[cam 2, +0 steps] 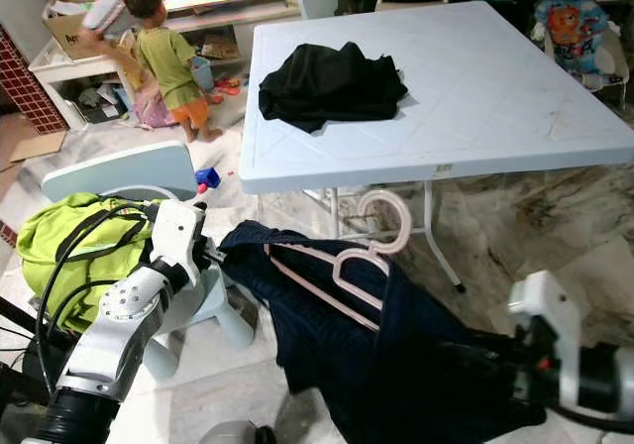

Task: Hang hanger

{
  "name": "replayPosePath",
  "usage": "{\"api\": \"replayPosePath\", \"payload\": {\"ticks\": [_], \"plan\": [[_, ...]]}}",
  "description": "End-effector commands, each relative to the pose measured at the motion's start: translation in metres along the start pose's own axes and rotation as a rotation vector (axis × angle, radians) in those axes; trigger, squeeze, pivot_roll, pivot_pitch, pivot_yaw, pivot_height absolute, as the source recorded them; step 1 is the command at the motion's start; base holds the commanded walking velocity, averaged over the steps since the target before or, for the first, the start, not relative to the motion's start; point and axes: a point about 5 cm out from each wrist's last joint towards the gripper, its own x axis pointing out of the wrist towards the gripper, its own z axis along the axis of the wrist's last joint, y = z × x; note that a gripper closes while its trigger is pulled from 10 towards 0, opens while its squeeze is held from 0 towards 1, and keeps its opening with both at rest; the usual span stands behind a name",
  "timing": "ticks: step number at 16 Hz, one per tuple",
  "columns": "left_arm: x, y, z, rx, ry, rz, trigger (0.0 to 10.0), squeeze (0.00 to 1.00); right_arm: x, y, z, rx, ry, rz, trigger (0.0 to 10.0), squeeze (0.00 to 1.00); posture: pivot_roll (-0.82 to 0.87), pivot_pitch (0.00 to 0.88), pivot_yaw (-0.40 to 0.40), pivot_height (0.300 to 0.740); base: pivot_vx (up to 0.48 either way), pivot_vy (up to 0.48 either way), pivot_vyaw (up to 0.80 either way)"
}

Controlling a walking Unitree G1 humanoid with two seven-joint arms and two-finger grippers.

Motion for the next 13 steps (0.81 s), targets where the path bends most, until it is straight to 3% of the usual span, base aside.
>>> {"api": "replayPosePath", "payload": {"ticks": [1, 2, 7, 9, 10, 13], "plan": [[-0.003, 0.012, -0.004, 0.01, 0.032, 0.029, 10.0, 0.0, -0.012, 0.003, 0.022, -0.053, -0.077, 0.056, 10.0, 0.0, -0.08, 0.0, 0.087, 0.74, 0.0, 0.0, 0.0], [-0.003, 0.012, -0.006, -0.009, 0.042, 0.029, 10.0, 0.0, -0.016, 0.006, 0.028, -0.058, -0.092, 0.1, 10.0, 0.0, -0.09, 0.0, 0.089, 0.74, 0.0, 0.0, 0.0], [-0.005, 0.018, -0.009, -0.03, 0.064, 0.036, 10.0, 0.0, -0.04, 0.011, 0.028, -0.088, 0.053, 0.171, 10.0, 0.0, -0.1, 0.0, 0.091, 0.74, 0.0, 0.0, 0.0], [-0.004, 0.023, -0.01, -0.065, 0.069, 0.064, 10.0, 0.0, -0.047, 0.007, 0.011, -0.15, 0.253, 0.164, 10.0, 0.0, -0.1, 0.0, 0.091, 0.74, 0.0, 0.0, 0.0], [-0.002, 0.021, -0.01, -0.067, 0.075, 0.054, 10.0, 0.0, -0.05, 0.009, 0.016, -0.159, 0.249, 0.203, 10.0, 0.0, -0.1, 0.0, 0.092, 0.74, 0.0, 0.0, 0.0], [-0.003, 0.018, -0.011, -0.072, 0.081, 0.037, 10.0, 0.0, -0.054, 0.011, 0.042, -0.19, 0.106, 0.229, 10.0, 0.0, -0.1, 0.0, 0.093, 0.74, 0.0, 0.0, 0.0]]}}
